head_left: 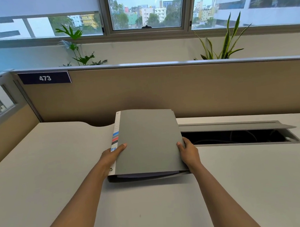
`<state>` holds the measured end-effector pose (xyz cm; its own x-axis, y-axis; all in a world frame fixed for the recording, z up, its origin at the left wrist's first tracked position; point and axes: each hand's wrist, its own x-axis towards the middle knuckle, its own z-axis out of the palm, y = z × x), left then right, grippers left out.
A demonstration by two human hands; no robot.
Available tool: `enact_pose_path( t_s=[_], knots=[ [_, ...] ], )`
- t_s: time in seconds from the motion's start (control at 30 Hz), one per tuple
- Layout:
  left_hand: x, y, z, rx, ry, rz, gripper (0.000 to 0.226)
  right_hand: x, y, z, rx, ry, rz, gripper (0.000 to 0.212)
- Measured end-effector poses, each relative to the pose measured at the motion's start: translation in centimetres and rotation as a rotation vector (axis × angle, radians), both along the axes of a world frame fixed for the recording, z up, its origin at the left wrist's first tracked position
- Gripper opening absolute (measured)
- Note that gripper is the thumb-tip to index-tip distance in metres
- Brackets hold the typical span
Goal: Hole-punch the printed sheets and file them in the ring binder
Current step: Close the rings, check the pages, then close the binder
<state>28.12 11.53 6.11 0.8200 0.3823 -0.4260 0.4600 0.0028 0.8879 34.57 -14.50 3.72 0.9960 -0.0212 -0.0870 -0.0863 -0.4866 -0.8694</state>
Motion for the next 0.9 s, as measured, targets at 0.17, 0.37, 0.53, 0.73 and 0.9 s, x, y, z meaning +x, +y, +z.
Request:
enact_pose_path(
  t_s=[0.17,0.37,0.53,0.73,0.9],
  knots=[
    [-0.2,0.9,-0.3,0.028,0.014,0.009,0.047,-0.4,0.9,-0.9,-0.03,0.053,0.024,0.049],
    [0.1,0.8,-0.9,0.08,0.014,0.011,0.044,-0.4,1.2,-2.2,-0.13,0.053,0.014,0.052],
    [0.2,1.1,-1.8,0.17,-0.005,0.02,0.048,-0.2,1.4,-2.3,-0.235,0.024,0.022,0.051],
    [0.2,0.8,-1.9,0.345,-0.056,-0.021,0.053,0.0,1.9,-2.5,-0.198,-0.003,0.019,0.049],
    [0.1,0.7,-2.3,0.63,-0.055,-0.081,0.069,-0.3,2.2,-2.9,-0.349,-0.059,-0.008,0.052]
  ],
)
